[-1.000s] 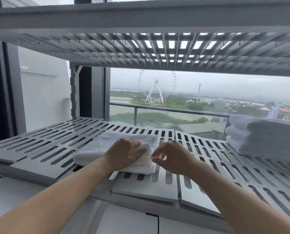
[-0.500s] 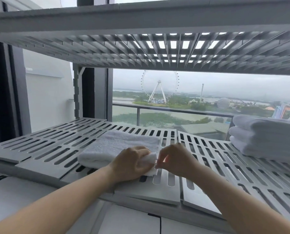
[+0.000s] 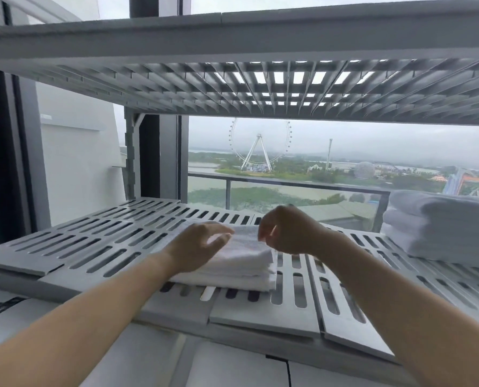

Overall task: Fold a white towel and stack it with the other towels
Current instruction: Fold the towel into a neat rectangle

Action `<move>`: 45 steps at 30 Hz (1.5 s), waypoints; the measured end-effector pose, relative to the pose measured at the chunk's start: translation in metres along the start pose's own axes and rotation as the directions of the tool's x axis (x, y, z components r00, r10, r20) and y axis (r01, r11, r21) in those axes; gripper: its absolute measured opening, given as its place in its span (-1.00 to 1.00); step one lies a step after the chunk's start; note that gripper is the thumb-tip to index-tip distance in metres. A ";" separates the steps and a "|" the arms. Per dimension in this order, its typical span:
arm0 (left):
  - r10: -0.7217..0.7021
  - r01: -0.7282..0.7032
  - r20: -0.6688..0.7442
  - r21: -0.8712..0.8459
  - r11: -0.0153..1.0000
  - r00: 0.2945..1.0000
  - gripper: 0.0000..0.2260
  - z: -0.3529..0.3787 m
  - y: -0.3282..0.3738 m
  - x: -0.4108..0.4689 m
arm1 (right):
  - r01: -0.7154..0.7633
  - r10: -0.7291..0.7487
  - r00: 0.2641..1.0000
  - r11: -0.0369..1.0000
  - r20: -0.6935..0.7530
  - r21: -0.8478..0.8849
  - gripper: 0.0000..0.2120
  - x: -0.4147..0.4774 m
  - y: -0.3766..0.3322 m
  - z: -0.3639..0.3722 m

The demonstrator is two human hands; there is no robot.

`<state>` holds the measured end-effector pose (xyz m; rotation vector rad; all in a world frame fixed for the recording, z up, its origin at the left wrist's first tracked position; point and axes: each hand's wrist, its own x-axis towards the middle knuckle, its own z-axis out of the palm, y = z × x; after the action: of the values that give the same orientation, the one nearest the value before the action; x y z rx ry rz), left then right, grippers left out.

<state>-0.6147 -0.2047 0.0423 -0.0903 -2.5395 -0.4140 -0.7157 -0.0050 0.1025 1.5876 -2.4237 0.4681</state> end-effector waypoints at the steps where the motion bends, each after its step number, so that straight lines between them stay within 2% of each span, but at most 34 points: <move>1: -0.024 0.024 0.030 0.012 1.000 0.999 -0.69 -0.004 -0.007 0.002 | 0.010 -0.010 1.000 1.000 -0.008 -0.005 -0.81 0.008 -0.010 0.003; 4: -0.128 0.124 0.112 0.049 0.991 0.985 -0.69 -0.011 -0.019 0.013 | 0.012 -0.014 1.000 0.996 -0.024 -0.087 -0.80 0.039 -0.038 0.020; 6: -0.163 0.152 0.183 0.072 0.986 0.969 -0.68 -0.011 -0.025 0.015 | -0.049 0.048 0.998 0.997 -0.034 -0.055 -0.77 0.055 -0.047 0.040; 8: -0.166 0.119 0.283 0.176 0.977 0.945 -0.64 -0.004 -0.034 0.005 | -0.156 0.157 0.987 0.987 0.039 -0.027 -0.66 0.059 -0.039 0.066; 10: -0.197 0.110 0.328 0.266 0.958 0.924 -0.59 0.007 -0.046 -0.012 | -0.221 0.237 0.956 0.969 0.172 -0.110 -0.50 0.047 -0.023 0.091; 14: -0.196 0.112 0.389 0.228 0.967 0.900 -0.57 0.008 -0.057 -0.013 | -0.355 0.353 0.916 0.935 0.192 -0.028 -0.38 0.030 -0.002 0.104; 17: -0.175 0.110 0.495 0.158 0.981 0.851 -0.53 -0.006 -0.064 0.001 | -0.395 0.415 0.886 0.909 0.206 -0.132 -0.42 0.046 -0.007 0.089; 20: -0.161 0.139 0.438 0.083 0.987 0.884 -0.57 -0.016 -0.073 0.019 | -0.394 0.429 0.892 0.892 0.143 -0.221 -0.49 0.078 -0.018 0.081; 22: -0.177 0.160 0.388 0.077 0.984 0.904 -0.58 -0.016 -0.076 0.031 | -0.385 0.403 0.901 0.913 0.161 -0.136 -0.52 0.098 -0.026 0.086; 24: -0.191 0.166 0.399 0.098 0.981 0.897 -0.58 -0.011 -0.083 0.036 | -0.395 0.391 0.901 0.918 0.188 -0.015 -0.52 0.104 -0.024 0.098; 29: -0.217 0.198 0.444 0.089 0.976 0.869 -0.61 0.011 -0.116 0.030 | -0.616 0.622 0.772 0.783 0.131 -0.085 -0.37 0.090 0.003 0.116; 32: -0.184 0.154 0.430 0.104 0.983 0.884 -0.59 0.013 -0.118 0.031 | -0.673 0.669 0.730 0.739 0.137 -0.029 -0.31 0.092 0.002 0.116; 34: -0.133 0.102 0.365 0.104 0.989 0.921 -0.59 0.009 -0.114 0.026 | -0.657 0.655 0.749 0.754 0.094 -0.016 -0.35 0.089 -0.004 0.114; 36: -0.036 0.022 0.233 0.062 0.998 0.972 -0.59 0.001 -0.110 0.014 | -0.594 0.596 0.802 0.802 -0.031 0.055 -0.48 0.081 -0.010 0.107; 37: 0.018 -0.019 0.185 0.007 1.000 0.983 -0.59 -0.005 -0.110 0.006 | -0.541 0.549 0.829 0.836 -0.108 0.093 -0.56 0.075 -0.015 0.103; 39: 0.127 -0.112 0.183 -0.091 0.990 0.975 -0.50 -0.019 -0.112 -0.013 | -0.385 0.401 0.893 0.916 -0.206 0.114 -0.64 0.061 -0.027 0.097; 40: 0.170 -0.152 0.211 -0.099 0.983 0.963 -0.42 -0.024 -0.113 -0.023 | -0.297 0.311 0.929 0.950 -0.201 0.097 -0.61 0.054 -0.035 0.095; 42: 0.217 -0.218 0.252 -0.026 0.976 0.943 -0.29 -0.032 -0.115 -0.037 | -0.176 0.179 0.979 0.984 -0.097 0.041 -0.43 0.040 -0.050 0.094; 45: 0.205 -0.232 0.280 0.069 0.970 0.938 -0.30 -0.034 -0.115 -0.046 | -0.175 0.177 0.983 0.983 0.055 -0.048 -0.24 0.028 -0.057 0.097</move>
<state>-0.5758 -0.3238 0.0134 -0.4139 -2.7734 -0.1943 -0.6749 -0.0859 0.0307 1.3952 -2.6135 0.3998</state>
